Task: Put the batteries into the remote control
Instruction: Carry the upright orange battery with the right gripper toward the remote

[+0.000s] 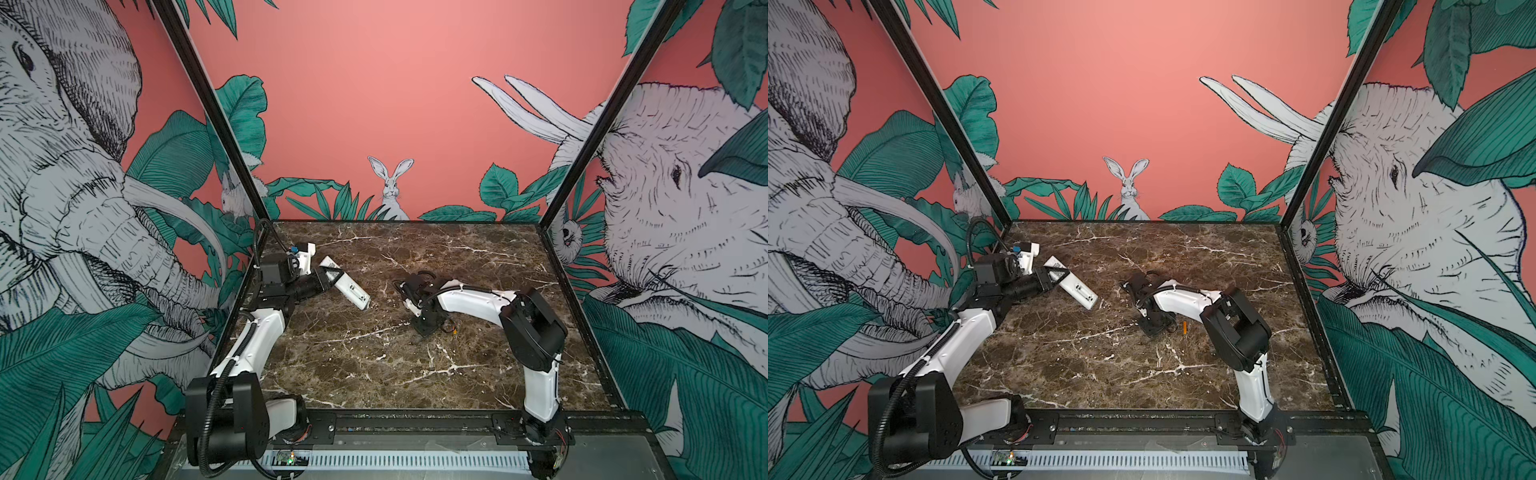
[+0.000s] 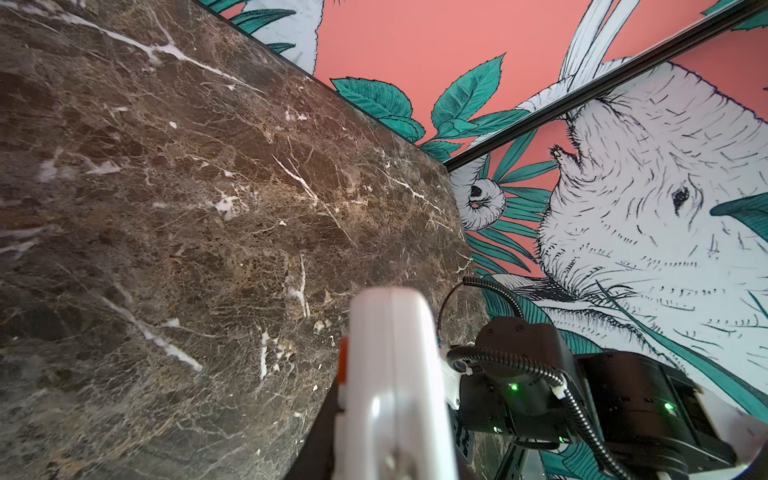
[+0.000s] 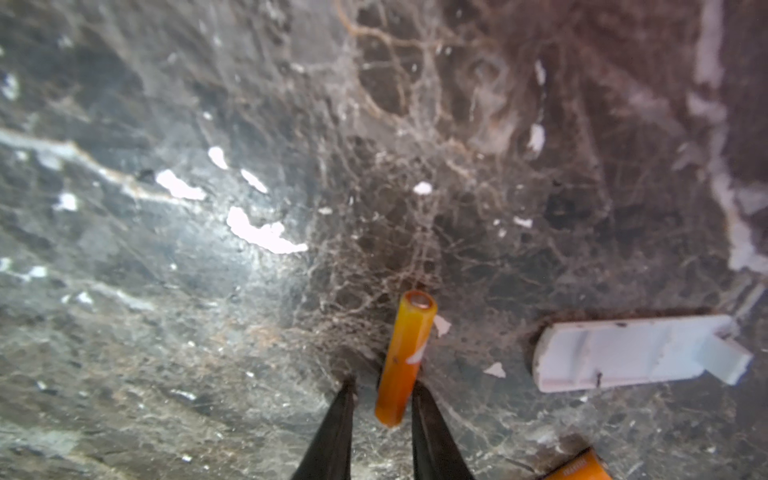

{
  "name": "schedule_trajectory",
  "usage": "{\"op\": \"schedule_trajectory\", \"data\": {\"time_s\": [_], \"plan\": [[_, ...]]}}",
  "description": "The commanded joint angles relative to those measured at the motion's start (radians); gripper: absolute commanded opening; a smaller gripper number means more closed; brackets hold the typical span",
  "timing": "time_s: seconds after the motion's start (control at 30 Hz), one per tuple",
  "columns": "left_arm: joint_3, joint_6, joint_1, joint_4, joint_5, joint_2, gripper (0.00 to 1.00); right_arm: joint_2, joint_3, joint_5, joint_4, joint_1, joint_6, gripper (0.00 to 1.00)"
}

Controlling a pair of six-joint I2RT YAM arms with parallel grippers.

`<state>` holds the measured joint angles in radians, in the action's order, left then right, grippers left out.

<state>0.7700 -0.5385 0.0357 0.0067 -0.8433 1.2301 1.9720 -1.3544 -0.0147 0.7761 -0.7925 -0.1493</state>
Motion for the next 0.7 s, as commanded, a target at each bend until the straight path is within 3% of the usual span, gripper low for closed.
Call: {"op": "schedule_trajectory", "data": {"time_s": [0.0, 0.3, 0.67], "plan": [[0.029, 0.017, -0.007, 0.018, 0.000, -0.008, 0.24, 0.005, 0.024, -0.074, -0.001, 0.002, -0.001, 0.21], [0.026, 0.048, -0.045, -0.028, 0.011, 0.011, 0.24, -0.007, 0.032, -0.084, -0.044, 0.010, 0.029, 0.13], [-0.037, 0.035, -0.169, 0.034, 0.040, 0.057, 0.24, -0.193, 0.180, 0.050, -0.226, 0.010, 0.141, 0.09]]}}
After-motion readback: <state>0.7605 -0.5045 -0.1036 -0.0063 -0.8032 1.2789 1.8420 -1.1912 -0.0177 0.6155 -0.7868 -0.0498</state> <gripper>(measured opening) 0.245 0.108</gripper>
